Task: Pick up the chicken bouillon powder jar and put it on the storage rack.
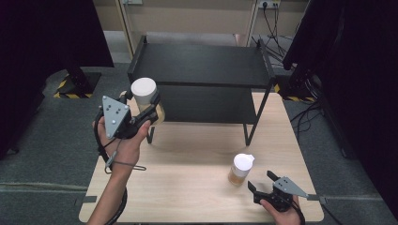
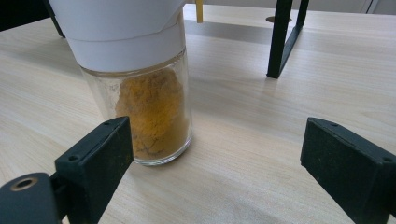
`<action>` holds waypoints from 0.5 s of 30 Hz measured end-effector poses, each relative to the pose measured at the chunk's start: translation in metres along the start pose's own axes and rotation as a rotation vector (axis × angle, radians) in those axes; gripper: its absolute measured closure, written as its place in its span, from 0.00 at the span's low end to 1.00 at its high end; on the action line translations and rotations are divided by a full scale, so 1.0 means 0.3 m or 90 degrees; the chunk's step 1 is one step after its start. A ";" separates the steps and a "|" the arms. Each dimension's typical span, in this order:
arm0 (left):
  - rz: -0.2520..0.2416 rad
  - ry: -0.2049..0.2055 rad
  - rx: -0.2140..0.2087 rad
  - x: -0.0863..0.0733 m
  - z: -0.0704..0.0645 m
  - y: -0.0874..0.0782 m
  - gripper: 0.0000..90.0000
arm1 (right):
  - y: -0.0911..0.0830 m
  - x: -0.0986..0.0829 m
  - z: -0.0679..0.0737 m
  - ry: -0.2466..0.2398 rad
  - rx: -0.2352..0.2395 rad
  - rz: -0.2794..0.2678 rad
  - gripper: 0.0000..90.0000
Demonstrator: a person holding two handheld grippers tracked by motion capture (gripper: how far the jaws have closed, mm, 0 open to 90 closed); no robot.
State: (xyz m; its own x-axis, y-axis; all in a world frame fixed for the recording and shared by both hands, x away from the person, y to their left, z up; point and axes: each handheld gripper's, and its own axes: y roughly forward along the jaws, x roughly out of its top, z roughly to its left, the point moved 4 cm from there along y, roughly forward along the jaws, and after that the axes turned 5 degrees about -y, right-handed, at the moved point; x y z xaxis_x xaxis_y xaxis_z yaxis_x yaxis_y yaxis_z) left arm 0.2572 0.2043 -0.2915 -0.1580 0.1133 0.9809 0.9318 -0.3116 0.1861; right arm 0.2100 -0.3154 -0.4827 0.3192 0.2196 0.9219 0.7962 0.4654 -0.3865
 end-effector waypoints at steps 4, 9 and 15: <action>-0.005 -0.001 0.000 0.018 0.001 0.010 0.38 | 0.000 0.000 -0.001 0.002 0.000 0.001 0.11; -0.012 0.001 0.004 0.059 0.002 0.033 0.38 | 0.000 0.000 0.000 0.001 -0.001 0.000 0.11; -0.018 0.003 0.008 0.096 0.003 0.056 0.38 | 0.000 0.000 0.000 0.001 0.000 0.000 0.11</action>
State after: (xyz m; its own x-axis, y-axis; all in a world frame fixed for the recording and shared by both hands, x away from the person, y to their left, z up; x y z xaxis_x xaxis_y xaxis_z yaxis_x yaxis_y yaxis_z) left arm 0.2686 0.2031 -0.2601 -0.1853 0.1173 0.9757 0.9313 -0.2960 0.2125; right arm 0.2100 -0.3155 -0.4827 0.3197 0.2180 0.9221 0.7962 0.4657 -0.3862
